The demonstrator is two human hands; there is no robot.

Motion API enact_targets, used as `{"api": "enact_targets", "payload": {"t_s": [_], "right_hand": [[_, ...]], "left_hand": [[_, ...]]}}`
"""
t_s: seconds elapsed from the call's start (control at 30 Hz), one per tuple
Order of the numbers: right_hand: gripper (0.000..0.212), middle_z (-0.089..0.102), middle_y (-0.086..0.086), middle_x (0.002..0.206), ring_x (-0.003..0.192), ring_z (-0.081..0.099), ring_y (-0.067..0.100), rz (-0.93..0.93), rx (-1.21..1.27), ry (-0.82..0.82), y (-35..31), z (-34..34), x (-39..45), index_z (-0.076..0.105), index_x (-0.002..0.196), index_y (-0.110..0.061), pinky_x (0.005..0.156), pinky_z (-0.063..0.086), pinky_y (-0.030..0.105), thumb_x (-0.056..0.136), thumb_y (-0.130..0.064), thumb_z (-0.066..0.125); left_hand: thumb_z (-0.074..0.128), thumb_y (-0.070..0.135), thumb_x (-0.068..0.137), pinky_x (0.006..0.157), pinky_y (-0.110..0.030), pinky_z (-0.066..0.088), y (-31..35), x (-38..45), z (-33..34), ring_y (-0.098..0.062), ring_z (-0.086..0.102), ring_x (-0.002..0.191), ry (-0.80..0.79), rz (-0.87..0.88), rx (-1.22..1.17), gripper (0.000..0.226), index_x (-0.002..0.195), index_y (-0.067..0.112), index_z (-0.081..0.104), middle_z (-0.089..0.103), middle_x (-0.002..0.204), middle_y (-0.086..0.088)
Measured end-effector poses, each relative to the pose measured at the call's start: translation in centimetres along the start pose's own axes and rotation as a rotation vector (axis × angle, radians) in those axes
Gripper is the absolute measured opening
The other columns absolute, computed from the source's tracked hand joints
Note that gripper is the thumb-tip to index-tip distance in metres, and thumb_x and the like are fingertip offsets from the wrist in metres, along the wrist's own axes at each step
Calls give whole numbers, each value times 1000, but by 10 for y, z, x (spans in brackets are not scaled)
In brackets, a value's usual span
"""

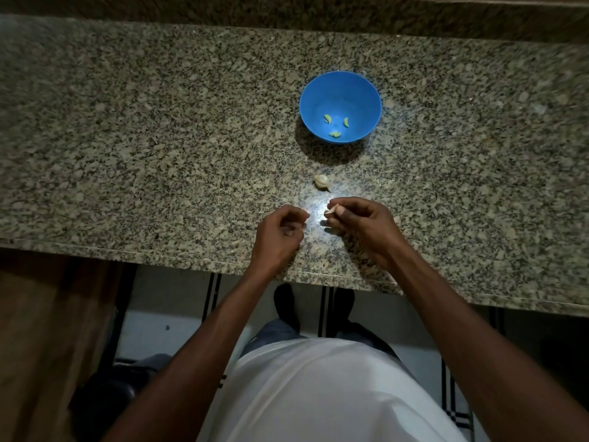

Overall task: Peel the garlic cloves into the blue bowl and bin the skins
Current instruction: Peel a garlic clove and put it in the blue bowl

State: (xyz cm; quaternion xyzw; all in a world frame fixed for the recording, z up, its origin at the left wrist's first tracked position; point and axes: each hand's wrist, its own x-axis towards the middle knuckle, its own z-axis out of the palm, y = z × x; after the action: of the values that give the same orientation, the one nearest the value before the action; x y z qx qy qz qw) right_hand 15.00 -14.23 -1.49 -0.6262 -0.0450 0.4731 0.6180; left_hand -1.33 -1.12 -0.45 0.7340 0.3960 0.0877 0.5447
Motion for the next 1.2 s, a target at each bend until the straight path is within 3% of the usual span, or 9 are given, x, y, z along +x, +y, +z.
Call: {"api": "enact_targets", "payload": {"t_s": [0.17, 0.3, 0.4, 0.53, 0.63, 0.8, 0.9, 1.03, 1.2], "right_hand": [[19, 77, 22, 98, 87, 72, 27, -44, -63, 22, 4, 2, -7, 78, 115, -4, 92, 61, 49, 97, -4, 71], [18, 80, 13, 106, 92, 73, 23, -66, -63, 23, 5, 9, -11, 79, 113, -7, 86, 62, 35, 96, -6, 73], [20, 80, 12, 109, 102, 76, 24, -61, -14, 2, 4, 15, -12, 78, 113, -5, 89, 60, 33, 94, -3, 75], [25, 79, 12, 113, 111, 75, 27, -45, -6, -39, 1, 15, -13, 78, 115, -6, 98, 59, 38, 90, -10, 80], [28, 79, 12, 112, 111, 75, 27, -22, -18, -72, -3, 17, -14, 79, 114, -4, 96, 60, 37, 91, -18, 81], [18, 79, 19, 102, 102, 76, 32, 38, -24, -77, -14, 19, -11, 78, 107, 3, 83, 63, 28, 90, -3, 78], [16, 80, 19, 94, 88, 76, 29, 36, -133, -72, -17, 21, -7, 78, 104, 4, 79, 64, 32, 89, -1, 80], [9, 80, 12, 82, 74, 77, 25, -41, -350, 9, -11, 30, -4, 80, 98, -2, 77, 66, 41, 91, -7, 81], [5, 79, 0, 80, 70, 77, 14, -183, -582, 78, -9, 38, -2, 80, 97, -11, 67, 64, 30, 93, -14, 79]], "left_hand": [[80, 23, 92, 73, -16, 58, 20, -4, 8, -5, 74, 93, -13, -89, -313, 25, 115, 11, 77, 78, 106, -1], [83, 22, 89, 83, -36, 64, 24, -3, 17, -21, 78, 93, -21, -134, -406, 24, 107, 7, 79, 81, 99, -5], [83, 14, 88, 82, -35, 64, 24, 0, 19, -19, 79, 92, 26, -141, -413, 18, 103, 5, 80, 81, 94, -5], [82, 16, 90, 78, -24, 62, 21, 6, 18, -9, 77, 90, 123, -72, -244, 12, 101, 11, 80, 80, 95, 1], [80, 16, 92, 77, -22, 62, 18, 8, 19, -4, 74, 88, 166, 15, -90, 9, 101, 15, 80, 78, 94, 6], [73, 14, 97, 76, -19, 60, 17, 6, 18, -3, 71, 89, 183, 165, 127, 19, 114, 16, 79, 76, 103, 7], [65, 1, 96, 70, -29, 59, 13, 5, 15, -13, 66, 80, 136, 304, 361, 21, 109, 10, 79, 73, 95, -4], [61, -13, 89, 64, -43, 57, 11, 7, 12, -20, 60, 75, 83, 381, 567, 23, 100, 3, 75, 66, 85, -7], [62, -10, 92, 63, -45, 59, 18, 15, 5, -23, 64, 71, 81, 367, 566, 21, 98, 2, 78, 71, 81, -10]]}}
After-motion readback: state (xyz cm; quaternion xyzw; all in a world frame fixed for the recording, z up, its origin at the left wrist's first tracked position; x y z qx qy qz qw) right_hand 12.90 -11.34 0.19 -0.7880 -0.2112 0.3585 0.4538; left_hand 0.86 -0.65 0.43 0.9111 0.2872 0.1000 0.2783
